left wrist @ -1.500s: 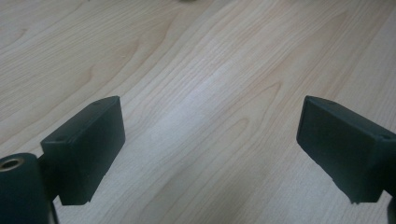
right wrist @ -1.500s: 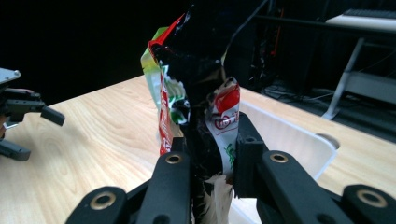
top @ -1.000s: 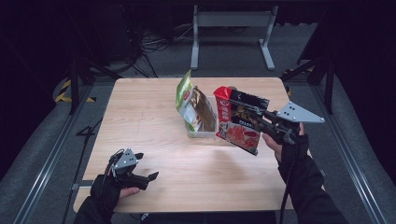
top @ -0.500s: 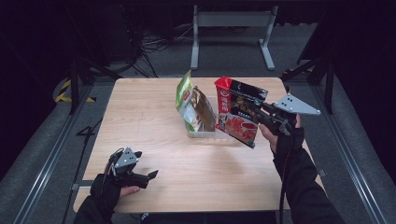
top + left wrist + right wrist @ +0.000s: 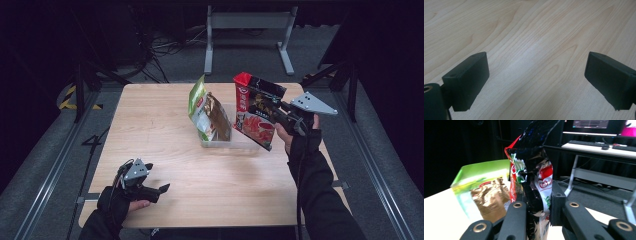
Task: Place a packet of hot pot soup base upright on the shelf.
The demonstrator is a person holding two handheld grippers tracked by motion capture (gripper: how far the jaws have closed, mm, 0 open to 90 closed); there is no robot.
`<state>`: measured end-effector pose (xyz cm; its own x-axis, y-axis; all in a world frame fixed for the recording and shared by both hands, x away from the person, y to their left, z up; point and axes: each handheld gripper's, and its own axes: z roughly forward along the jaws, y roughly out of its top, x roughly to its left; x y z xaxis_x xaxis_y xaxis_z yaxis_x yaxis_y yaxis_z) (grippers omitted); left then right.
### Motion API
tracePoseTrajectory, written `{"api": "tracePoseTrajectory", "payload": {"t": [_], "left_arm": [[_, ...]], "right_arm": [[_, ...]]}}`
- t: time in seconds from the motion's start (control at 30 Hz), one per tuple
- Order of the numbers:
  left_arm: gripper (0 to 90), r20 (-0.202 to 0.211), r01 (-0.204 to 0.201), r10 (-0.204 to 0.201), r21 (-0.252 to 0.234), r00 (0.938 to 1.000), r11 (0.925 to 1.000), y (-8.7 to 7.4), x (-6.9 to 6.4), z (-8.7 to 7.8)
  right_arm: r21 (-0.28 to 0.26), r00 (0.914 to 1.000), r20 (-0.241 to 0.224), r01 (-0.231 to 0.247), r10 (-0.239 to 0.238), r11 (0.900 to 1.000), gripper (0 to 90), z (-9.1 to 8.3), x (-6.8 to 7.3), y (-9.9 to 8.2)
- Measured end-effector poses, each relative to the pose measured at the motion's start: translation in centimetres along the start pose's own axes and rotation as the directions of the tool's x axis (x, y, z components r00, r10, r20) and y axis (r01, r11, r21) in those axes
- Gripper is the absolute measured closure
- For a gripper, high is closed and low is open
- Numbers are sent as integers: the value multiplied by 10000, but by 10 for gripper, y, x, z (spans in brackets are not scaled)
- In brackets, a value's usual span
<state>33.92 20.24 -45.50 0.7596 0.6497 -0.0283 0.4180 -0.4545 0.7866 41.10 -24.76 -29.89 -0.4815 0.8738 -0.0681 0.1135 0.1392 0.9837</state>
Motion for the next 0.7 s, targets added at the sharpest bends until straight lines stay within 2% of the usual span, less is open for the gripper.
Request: {"api": "tracePoseTrajectory", "payload": {"t": [0.13,0.23,0.7], "left_arm": [[80,173,-29,28,53,9998,10000,0,-1,1],[78,156,-141,141,38,9998,9999,1,-1,1],[70,408,-131,126,114,9991,9998,0,-2,2]], "right_arm": [[37,9992,388,60,-61,10000,791,9,-1,1],[76,9980,611,154,-158,9999,791,16,1,1],[184,9923,1235,89,-111,9998,791,48,1,-2]]}}
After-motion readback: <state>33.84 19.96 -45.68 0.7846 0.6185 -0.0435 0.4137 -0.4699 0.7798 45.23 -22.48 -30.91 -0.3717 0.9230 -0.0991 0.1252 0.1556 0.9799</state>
